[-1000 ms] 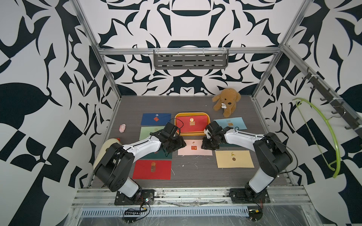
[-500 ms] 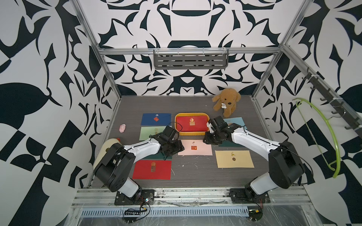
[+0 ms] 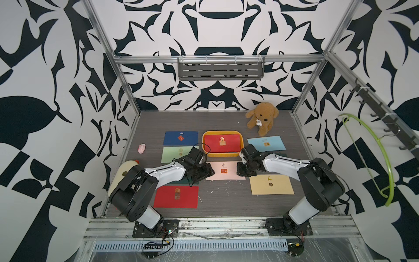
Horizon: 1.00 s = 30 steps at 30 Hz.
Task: Put the sealed envelopes into the storage box
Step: Pick up the envelope from the center of the board.
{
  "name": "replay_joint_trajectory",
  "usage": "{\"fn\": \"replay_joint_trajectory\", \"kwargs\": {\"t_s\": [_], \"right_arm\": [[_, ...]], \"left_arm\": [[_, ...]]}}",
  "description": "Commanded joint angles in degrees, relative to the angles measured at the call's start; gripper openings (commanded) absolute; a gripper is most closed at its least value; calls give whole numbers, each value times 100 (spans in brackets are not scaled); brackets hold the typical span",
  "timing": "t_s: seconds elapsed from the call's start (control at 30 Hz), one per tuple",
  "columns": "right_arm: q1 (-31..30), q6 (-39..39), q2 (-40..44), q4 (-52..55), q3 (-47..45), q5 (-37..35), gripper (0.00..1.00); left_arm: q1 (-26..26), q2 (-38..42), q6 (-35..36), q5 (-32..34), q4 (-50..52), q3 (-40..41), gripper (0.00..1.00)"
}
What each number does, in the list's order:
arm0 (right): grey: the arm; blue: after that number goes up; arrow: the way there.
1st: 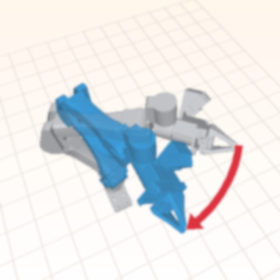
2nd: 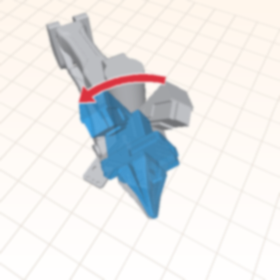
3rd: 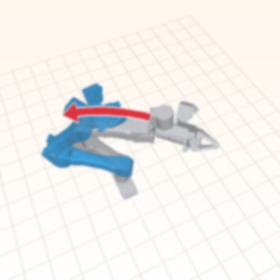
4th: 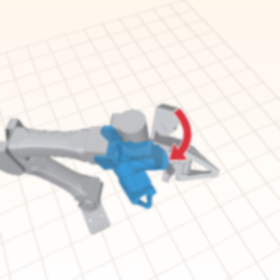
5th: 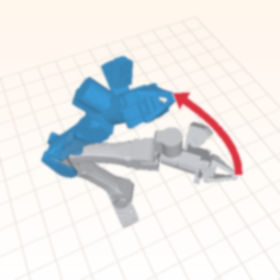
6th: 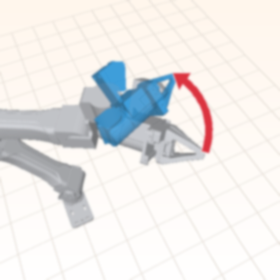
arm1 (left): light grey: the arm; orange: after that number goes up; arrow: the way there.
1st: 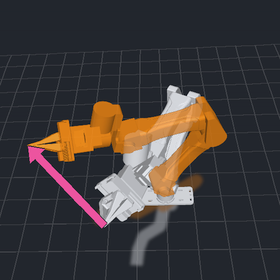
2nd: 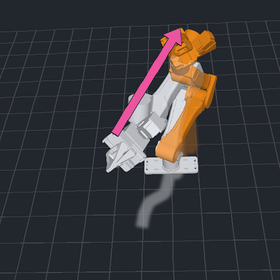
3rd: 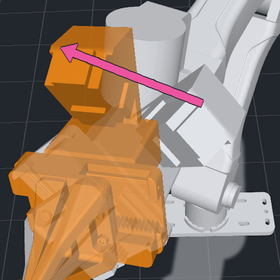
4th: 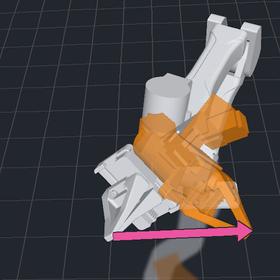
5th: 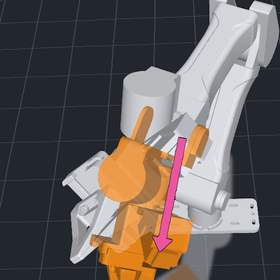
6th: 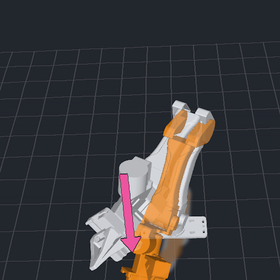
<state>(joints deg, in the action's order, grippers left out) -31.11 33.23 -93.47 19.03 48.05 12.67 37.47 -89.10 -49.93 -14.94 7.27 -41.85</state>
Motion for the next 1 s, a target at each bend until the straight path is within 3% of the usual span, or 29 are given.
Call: {"fn": "replay_joint_trajectory", "kwargs": {"t_s": [0.0,0.17,0.47,0.97], "right_arm": [[-35,-236,-231,148,-23,-56,17],[-35,-376,-292,242,-154,82,17],[-35,-381,-483,216,-217,186,16],[-35,-387,-676,180,-236,226,15]], "left_arm": [[-83,-191,309,-99,47,159,71],[-370,-8,549,-352,-28,286,71],[-461,193,855,-1687,-761,330,70],[-568,838,830,-1947,-824,364,68]]}}
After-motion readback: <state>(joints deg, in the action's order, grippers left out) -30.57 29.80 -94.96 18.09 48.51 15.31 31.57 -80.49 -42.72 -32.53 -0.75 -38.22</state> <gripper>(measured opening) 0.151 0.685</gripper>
